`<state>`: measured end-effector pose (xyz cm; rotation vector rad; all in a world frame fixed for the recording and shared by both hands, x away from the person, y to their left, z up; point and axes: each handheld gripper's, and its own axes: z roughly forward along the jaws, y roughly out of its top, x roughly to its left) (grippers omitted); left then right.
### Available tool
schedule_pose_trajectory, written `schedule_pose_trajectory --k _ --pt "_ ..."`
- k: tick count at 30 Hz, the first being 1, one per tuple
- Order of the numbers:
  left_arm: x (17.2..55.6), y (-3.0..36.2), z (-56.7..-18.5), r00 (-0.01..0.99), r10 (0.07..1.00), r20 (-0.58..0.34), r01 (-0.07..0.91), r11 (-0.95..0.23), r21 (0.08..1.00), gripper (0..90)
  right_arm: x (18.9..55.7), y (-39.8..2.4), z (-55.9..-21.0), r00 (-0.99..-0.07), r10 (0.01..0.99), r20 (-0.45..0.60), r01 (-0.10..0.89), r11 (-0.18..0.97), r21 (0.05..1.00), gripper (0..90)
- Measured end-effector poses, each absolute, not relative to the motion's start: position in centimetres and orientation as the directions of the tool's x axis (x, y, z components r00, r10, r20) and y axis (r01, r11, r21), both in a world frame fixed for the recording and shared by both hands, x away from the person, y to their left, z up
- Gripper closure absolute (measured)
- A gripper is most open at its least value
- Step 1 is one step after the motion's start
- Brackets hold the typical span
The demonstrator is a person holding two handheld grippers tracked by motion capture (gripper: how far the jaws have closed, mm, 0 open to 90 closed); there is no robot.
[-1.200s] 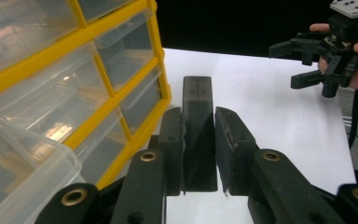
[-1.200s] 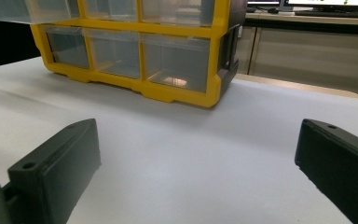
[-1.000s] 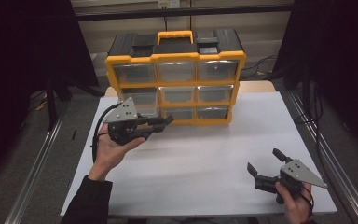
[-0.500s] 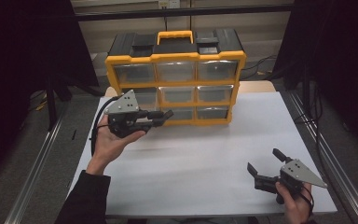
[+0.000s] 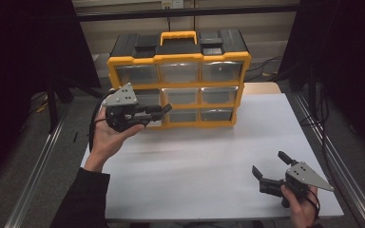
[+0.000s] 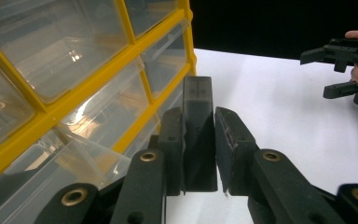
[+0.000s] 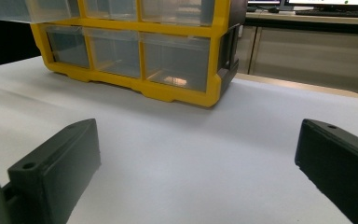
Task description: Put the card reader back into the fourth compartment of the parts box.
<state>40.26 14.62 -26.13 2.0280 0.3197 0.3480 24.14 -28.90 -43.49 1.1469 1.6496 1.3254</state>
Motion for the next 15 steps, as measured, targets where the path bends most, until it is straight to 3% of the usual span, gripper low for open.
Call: schedule_pose_trajectory --k 15 --pt "41.1 15.6 -24.7 0.911 0.397 0.114 0.090 -0.460 0.883 73.6 24.1 -28.9 -43.5 -0.347 0.938 -0.004 0.198 0.078 0.977 0.0"
